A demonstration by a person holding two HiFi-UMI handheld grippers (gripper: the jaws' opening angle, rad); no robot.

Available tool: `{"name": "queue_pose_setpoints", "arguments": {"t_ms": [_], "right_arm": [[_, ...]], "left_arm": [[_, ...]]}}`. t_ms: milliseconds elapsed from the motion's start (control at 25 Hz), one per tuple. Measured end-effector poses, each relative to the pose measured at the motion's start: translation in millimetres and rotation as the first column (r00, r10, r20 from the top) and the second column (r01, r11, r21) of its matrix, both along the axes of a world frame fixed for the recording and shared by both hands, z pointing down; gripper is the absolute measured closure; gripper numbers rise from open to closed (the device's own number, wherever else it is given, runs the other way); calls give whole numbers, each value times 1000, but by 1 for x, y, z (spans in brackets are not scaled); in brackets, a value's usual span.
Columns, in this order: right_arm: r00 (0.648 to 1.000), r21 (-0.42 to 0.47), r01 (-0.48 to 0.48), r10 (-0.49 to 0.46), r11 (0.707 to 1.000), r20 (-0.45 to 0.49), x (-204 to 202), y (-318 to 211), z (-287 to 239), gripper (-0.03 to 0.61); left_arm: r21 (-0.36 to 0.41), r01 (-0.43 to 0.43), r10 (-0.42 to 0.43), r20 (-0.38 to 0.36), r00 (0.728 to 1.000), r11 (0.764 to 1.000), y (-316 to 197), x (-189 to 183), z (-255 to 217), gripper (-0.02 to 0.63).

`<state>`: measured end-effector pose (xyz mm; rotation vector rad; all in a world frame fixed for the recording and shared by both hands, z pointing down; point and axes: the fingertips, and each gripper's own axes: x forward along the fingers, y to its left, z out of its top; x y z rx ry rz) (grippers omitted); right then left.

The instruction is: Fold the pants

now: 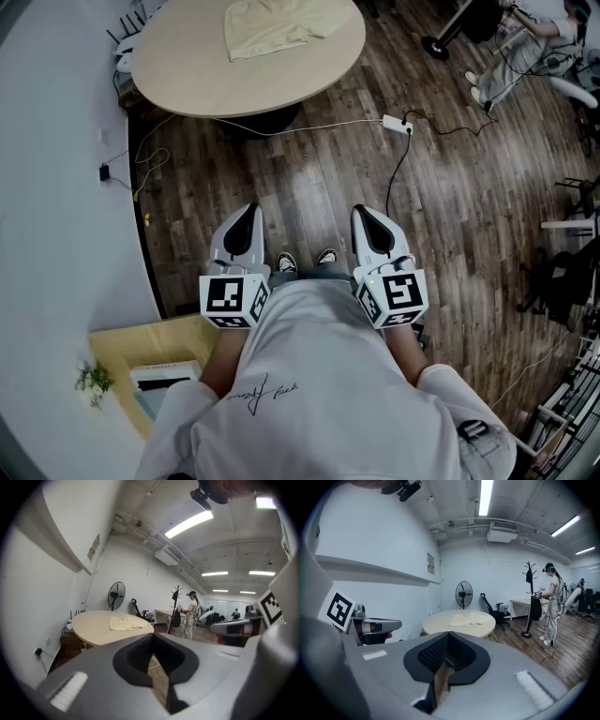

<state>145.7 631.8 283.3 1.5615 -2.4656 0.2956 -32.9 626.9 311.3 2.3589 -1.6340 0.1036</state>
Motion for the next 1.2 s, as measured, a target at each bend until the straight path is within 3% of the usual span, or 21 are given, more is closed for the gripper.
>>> {"name": "queue_pose_setpoints", "arguments": {"t_ms": [200, 400, 560, 760, 840, 1000, 1200], "right_arm": [[1000, 11, -9, 9, 1000, -14, -8, 2, 3, 581], [985, -22, 156, -157, 988, -68, -36, 14, 12, 581], [977, -52, 210, -211, 976, -17, -47, 14, 16, 581], [964, -71, 264, -266, 962, -16, -51, -2, 23, 580], [959, -86, 281, -283, 956, -20, -52, -13, 31, 580], [920, -122, 391, -393, 912, 10, -67, -30, 37, 580], [880, -138, 471, -474, 871, 14, -79, -61, 43, 586]], "left_arm": [[-25, -6, 6, 0, 1000, 1000, 5, -10, 14, 571], [-62, -67, 64, -46, 997, 996, 9, -7, 27, 572], [-79, -77, 73, -51, 996, 994, 6, -2, 35, 572], [-11, -153, 153, 132, 979, 988, -8, 15, 26, 572], [9, -152, 149, 158, 976, 988, -16, 19, 23, 572], [32, -137, 132, 115, 985, 990, -39, 29, 15, 572], [18, -130, 127, 133, 983, 991, -84, 35, 15, 572]]}}
